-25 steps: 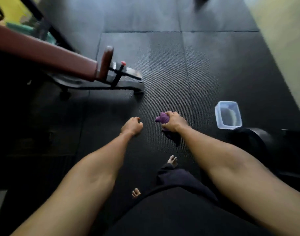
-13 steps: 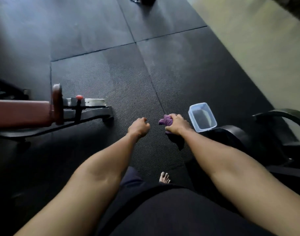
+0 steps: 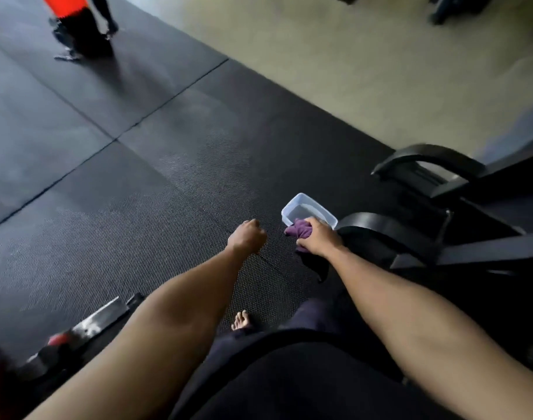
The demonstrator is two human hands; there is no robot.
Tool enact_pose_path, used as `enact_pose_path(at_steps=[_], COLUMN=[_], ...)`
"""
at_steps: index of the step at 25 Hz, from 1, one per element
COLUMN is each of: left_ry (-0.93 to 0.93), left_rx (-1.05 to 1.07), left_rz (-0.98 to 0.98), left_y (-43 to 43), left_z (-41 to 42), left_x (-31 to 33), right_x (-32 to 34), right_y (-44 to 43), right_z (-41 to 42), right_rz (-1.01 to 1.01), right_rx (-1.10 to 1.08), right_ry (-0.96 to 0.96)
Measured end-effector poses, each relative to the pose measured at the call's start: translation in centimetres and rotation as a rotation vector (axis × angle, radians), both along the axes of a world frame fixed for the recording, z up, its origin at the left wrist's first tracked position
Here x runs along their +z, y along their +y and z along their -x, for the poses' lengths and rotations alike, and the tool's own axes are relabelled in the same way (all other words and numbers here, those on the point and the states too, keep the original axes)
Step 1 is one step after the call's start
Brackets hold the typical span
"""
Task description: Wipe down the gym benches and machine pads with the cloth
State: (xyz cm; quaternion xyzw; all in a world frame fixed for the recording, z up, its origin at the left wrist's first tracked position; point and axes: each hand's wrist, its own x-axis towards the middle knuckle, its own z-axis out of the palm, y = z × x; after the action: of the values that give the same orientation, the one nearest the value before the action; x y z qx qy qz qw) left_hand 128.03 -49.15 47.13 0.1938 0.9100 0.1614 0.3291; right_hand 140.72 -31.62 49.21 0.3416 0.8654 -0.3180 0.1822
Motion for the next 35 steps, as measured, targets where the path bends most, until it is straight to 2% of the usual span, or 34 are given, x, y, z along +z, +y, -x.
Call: enact_pose_path(at_steps=[9, 16, 22, 25, 27, 29, 31, 35], left_ry=[-0.028, -0.067, -0.130, -0.151, -0.154, -0.156, -0.161, -0.172], left_rx=[-0.277, -0.339, -0.464, -0.548, -0.577, -0.618, -0.666, -0.730], left_rz=[0.048, 0.028, 0.117, 0.163, 0.158, 0.165, 0.173, 0.163], left_y=[12.7, 23.4, 28.0, 29.6, 31.2, 32.7, 34.0, 36.5], left_z=[9.5, 13.2, 15.8, 17.4, 18.9, 20.5, 22.4, 24.9], left_x=[-3.4, -3.7, -5.0, -4.7, -4.5, -4.8, -5.7, -6.5], right_x=[-5.6, -10.2, -10.7, -11.7, -12.0, -14.0, -10.9, -9.9], right_y=[10.1, 16.3, 18.9, 19.9, 20.8, 22.2, 23.0, 24.2], right_z=[6.8, 10.5, 13.8, 15.3, 16.7, 18.1, 20.0, 22.0], right_rz=[0.055, 0.243, 0.404, 0.322, 0.347, 0.282, 0.221, 0.231], right_rx=[-0.436, -0.889, -1.251, -1.369, -1.480, -1.483, -1.430, -1.385], right_ry=[-0.060, -0.017, 0.091, 0.070, 0.112, 0.048, -0.043, -0.108])
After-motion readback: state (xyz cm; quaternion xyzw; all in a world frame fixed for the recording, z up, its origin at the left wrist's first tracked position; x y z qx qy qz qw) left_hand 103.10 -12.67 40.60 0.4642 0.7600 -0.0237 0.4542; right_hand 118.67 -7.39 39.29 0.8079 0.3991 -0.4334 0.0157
